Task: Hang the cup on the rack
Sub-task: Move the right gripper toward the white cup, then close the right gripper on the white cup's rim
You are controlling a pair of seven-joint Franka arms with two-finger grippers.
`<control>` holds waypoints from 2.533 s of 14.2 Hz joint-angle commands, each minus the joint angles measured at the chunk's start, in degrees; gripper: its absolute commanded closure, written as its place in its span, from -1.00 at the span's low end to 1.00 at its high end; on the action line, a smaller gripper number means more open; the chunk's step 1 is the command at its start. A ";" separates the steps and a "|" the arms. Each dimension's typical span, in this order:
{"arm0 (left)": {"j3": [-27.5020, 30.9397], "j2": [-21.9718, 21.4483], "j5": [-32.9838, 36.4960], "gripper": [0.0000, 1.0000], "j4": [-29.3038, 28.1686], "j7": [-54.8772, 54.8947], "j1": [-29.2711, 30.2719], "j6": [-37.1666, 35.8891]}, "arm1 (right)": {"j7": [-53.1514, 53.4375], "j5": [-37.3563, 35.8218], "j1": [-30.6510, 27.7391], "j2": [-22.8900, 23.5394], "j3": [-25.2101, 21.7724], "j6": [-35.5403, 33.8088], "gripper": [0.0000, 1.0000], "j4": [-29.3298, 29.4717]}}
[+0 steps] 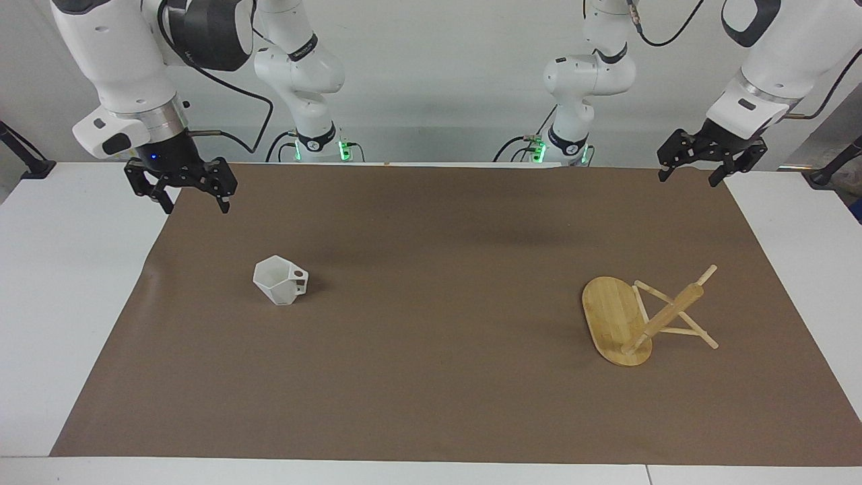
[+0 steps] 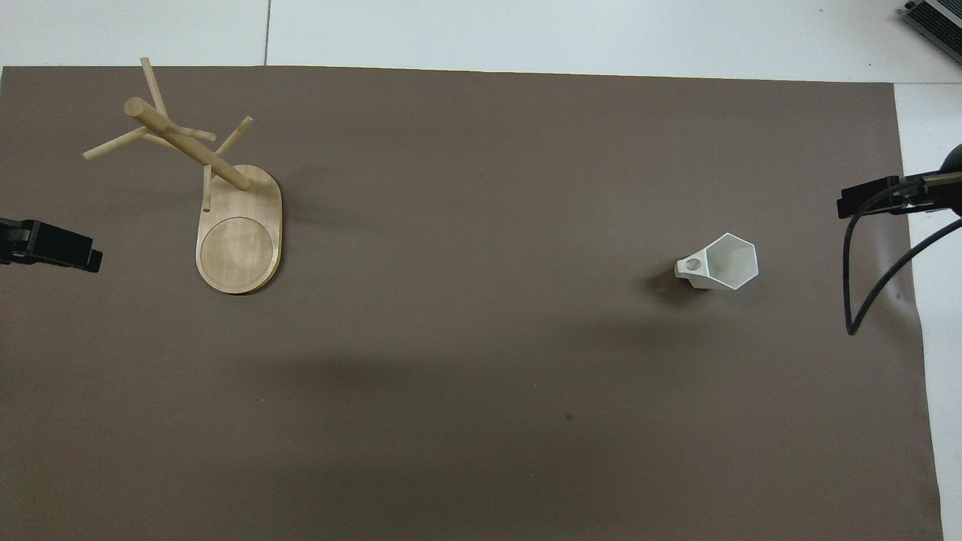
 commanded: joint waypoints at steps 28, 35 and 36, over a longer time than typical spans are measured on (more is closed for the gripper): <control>-0.55 -1.48 1.12 -1.00 -1.75 0.28 0.70 0.36 | 0.78 7.05 -1.66 3.74 0.45 35.10 -1.00 -31.95; -0.55 -1.48 1.12 -1.00 -1.75 0.28 0.70 0.36 | 0.78 7.05 -1.66 4.00 0.45 35.01 0.88 -31.60; -0.55 -1.48 1.12 -1.00 -1.75 0.28 0.61 0.27 | 0.78 7.05 -1.57 4.00 0.45 35.01 1.00 -31.42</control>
